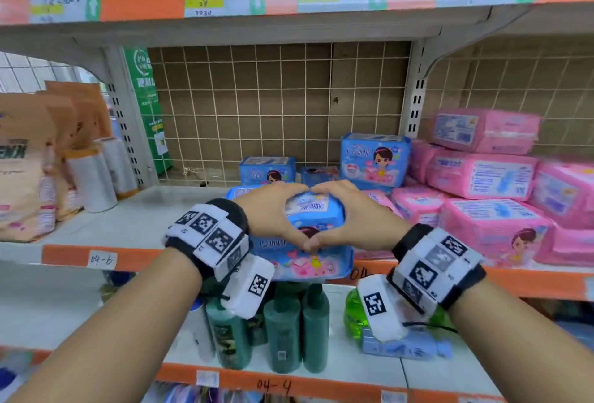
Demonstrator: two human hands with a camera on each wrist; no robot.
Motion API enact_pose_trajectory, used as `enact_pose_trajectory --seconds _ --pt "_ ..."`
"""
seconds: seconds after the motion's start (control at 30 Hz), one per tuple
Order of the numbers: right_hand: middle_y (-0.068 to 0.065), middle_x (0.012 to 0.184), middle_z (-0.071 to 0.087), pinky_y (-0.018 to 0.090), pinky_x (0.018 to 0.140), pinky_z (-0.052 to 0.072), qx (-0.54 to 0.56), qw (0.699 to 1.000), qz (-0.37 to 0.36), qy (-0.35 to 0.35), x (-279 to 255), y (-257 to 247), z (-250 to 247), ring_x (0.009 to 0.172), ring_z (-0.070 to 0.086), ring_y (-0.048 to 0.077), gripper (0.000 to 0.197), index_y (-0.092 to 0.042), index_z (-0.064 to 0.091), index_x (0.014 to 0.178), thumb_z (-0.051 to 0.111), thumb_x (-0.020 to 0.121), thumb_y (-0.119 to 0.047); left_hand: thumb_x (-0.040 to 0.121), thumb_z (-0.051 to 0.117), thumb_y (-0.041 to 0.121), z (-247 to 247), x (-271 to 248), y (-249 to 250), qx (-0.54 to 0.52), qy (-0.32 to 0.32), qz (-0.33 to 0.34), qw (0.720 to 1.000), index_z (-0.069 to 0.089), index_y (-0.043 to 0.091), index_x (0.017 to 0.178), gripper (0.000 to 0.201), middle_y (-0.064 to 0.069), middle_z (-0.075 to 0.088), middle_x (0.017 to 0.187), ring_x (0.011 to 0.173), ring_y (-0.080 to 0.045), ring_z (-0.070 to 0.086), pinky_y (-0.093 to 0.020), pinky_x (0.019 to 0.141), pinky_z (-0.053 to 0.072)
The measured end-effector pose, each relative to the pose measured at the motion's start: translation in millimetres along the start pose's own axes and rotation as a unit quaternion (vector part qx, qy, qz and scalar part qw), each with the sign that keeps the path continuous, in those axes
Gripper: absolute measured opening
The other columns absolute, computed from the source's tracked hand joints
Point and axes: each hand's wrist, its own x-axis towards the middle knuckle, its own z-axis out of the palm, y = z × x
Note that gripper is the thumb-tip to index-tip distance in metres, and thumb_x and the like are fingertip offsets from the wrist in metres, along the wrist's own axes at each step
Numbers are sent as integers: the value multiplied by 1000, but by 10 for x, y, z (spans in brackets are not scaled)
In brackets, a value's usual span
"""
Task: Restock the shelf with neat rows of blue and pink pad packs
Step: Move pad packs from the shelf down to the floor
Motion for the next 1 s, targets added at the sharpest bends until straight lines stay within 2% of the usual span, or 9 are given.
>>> enact_pose_trajectory --seconds 0.1,0.17,0.33,0.47,0.6,0.67,0.77,0.83,1.0 --pt "0 121 41 2 76 30 74 996 48 22 7 130 30 107 43 9 76 -23 44 129 84 65 -27 58 85 41 37 -59 -223 25 -20 -43 999 18 23 147 113 4 24 151 136 -14 27 -21 106 22" --pt "1 123 40 10 83 32 65 996 66 8 14 182 69 113 41 11 77 -20 42 130 83 65 -26 60 85 40 91 -95 -336 30 -37 -69 996 17 23 147 112 3 23 152 138 -15 24 -26 109 23" --pt "1 108 37 27 77 31 -155 986 49 -47 147 70 88 101 35 18 63 -17 42 103 80 61 -45 59 84 40 184 -32 -333 63 -12 -30 998 25 24 144 105 3 33 141 130 -16 33 -30 106 30" --pt "9 129 42 41 95 35 -260 957 67 -111 270 -36 224 118 40 29 97 -24 23 140 67 64 -65 64 81 40 54 59 -351 -16 24 -8 1000 33 27 139 90 6 43 132 119 -10 42 -22 97 34" --pt "7 136 36 45 102 24 -275 954 81 -83 238 4 328 128 29 29 102 -31 15 144 60 63 -73 82 69 23 -138 337 -553 -238 170 -48 955 50 21 121 44 -5 55 116 98 -11 54 -9 71 44" --pt "5 136 35 45 103 24 -270 956 82 -77 206 28 318 128 29 27 103 -32 13 145 59 63 -74 84 67 26 -109 514 -685 -145 120 -96 977 43 16 135 57 -6 50 130 113 -17 51 -18 84 46" --pt "1 130 37 43 101 25 -284 955 71 -56 156 53 365 122 33 24 104 -33 13 144 57 60 -76 77 69 48 72 658 -945 19 4 -128 992 32 17 142 82 -7 40 144 130 -24 40 -35 106 34" --pt "-1 128 38 41 100 25 -287 955 60 -47 135 63 394 120 35 23 104 -34 14 143 55 58 -78 69 70 57 188 680 -1116 46 6 -152 987 29 21 143 92 -8 42 141 127 -26 42 -37 106 34" --pt "-3 127 40 37 97 27 -230 967 95 -44 226 119 326 121 36 21 103 -35 19 143 61 58 -76 66 74 50 293 629 -1287 79 49 -194 977 18 23 146 101 -11 36 142 129 -31 34 -39 108 30"
